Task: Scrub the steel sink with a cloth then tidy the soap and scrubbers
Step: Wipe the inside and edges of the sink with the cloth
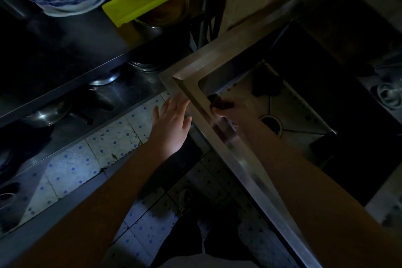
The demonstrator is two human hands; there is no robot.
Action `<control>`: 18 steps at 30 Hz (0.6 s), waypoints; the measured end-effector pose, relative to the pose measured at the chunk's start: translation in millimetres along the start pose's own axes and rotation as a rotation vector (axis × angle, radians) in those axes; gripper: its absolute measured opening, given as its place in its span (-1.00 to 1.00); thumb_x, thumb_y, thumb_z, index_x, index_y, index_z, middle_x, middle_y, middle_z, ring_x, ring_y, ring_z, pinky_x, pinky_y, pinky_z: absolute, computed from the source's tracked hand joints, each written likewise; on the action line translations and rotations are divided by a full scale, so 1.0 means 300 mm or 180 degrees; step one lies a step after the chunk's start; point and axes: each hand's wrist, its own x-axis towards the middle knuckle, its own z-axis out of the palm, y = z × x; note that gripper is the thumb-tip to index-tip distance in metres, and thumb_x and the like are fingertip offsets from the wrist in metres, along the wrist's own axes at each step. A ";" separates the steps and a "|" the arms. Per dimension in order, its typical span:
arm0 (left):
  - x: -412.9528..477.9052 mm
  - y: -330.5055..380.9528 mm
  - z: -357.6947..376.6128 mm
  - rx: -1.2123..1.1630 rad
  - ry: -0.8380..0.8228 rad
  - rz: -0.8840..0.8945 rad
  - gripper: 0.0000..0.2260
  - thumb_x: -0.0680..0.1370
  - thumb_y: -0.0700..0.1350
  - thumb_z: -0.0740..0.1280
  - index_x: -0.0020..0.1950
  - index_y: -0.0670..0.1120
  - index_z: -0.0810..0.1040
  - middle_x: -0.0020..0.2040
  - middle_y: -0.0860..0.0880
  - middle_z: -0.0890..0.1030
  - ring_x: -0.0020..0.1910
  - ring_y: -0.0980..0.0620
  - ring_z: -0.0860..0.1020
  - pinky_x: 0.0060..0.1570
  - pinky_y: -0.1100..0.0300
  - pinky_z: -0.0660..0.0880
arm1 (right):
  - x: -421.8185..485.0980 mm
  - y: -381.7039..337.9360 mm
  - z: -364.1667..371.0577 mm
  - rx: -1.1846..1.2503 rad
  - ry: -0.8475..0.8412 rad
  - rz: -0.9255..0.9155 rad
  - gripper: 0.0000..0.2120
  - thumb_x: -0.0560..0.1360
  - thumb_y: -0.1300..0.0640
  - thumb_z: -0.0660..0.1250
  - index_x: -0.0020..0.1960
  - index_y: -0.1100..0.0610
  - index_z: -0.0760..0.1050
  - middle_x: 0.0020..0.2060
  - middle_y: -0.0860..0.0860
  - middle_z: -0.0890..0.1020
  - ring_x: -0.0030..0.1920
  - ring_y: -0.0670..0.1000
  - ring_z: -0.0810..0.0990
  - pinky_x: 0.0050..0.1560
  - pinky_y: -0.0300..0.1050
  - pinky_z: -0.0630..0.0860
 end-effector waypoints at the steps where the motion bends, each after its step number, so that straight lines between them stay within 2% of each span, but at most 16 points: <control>1: -0.005 0.012 0.003 -0.0008 -0.0016 0.0008 -0.57 0.59 -0.02 0.17 0.45 -0.03 0.23 0.45 -0.07 0.28 0.45 -0.08 0.19 0.40 -0.17 0.10 | -0.011 0.016 -0.011 -0.0001 0.0030 -0.0023 -0.62 0.38 0.29 0.47 0.17 0.27 0.51 0.05 0.18 0.60 -0.07 -0.02 0.54 -0.17 -0.39 0.48; 3: -0.014 0.036 0.012 -0.0019 -0.0082 0.0034 -0.57 0.60 -0.01 0.15 0.46 -0.01 0.19 0.47 -0.05 0.25 0.47 -0.07 0.16 0.41 -0.18 0.07 | -0.037 0.048 -0.033 -0.0144 0.0073 -0.0071 -0.61 0.36 0.28 0.50 0.16 0.26 0.52 0.05 0.16 0.60 0.04 0.05 0.56 0.06 -0.20 0.50; 6: -0.035 0.081 0.030 -0.0008 -0.0074 0.0077 -0.57 0.60 -0.02 0.15 0.46 0.00 0.19 0.46 -0.04 0.27 0.45 -0.07 0.19 0.40 -0.18 0.09 | -0.073 0.094 -0.064 -0.0294 0.0137 -0.0158 -0.56 0.31 0.26 0.54 0.16 0.24 0.53 0.06 0.15 0.60 0.08 0.07 0.55 0.14 -0.09 0.49; 8: -0.054 0.116 0.044 -0.0052 -0.0042 0.0108 -0.59 0.60 -0.04 0.16 0.44 -0.01 0.23 0.43 -0.04 0.32 0.42 -0.06 0.24 0.39 -0.16 0.10 | -0.102 0.125 -0.086 -0.0336 0.0153 -0.0284 -0.60 0.30 0.27 0.54 0.11 0.26 0.55 0.05 0.20 0.62 0.03 0.06 0.56 0.03 -0.09 0.50; 10: -0.073 0.152 0.063 -0.0126 -0.0066 0.0145 -0.61 0.60 -0.04 0.16 0.43 -0.01 0.25 0.40 -0.03 0.35 0.40 -0.04 0.27 0.39 -0.15 0.09 | -0.132 0.151 -0.107 -0.0499 0.0152 -0.0441 -0.63 0.31 0.27 0.53 0.08 0.27 0.56 0.01 0.21 0.63 -0.03 0.00 0.53 -0.11 -0.19 0.44; 14: -0.110 0.226 0.101 -0.0175 -0.0106 0.0202 -0.62 0.61 -0.03 0.15 0.43 -0.02 0.27 0.40 -0.02 0.36 0.40 -0.01 0.27 0.38 -0.12 0.08 | -0.185 0.198 -0.153 -0.0730 0.0113 -0.0471 -0.62 0.32 0.18 0.54 0.10 0.21 0.56 -0.14 0.01 0.57 -0.14 -0.12 0.51 -0.18 -0.32 0.39; 16: -0.127 0.265 0.116 -0.0170 -0.0115 0.0207 -0.62 0.61 -0.03 0.15 0.43 -0.02 0.27 0.39 -0.02 0.36 0.39 0.00 0.28 0.36 -0.10 0.09 | -0.212 0.227 -0.170 -0.0335 0.0139 -0.0365 -0.66 0.35 0.21 0.52 0.09 0.27 0.57 -0.23 0.00 0.55 -0.31 -0.20 0.48 -0.38 -0.50 0.39; 18: -0.144 0.301 0.130 -0.0145 -0.0138 0.0214 -0.63 0.61 -0.04 0.14 0.42 -0.01 0.28 0.38 0.00 0.38 0.37 0.01 0.30 0.36 -0.09 0.10 | -0.241 0.259 -0.188 0.0109 0.0242 -0.0243 -0.72 0.41 0.24 0.45 0.08 0.34 0.57 -0.20 0.12 0.59 -0.34 -0.17 0.48 -0.43 -0.55 0.38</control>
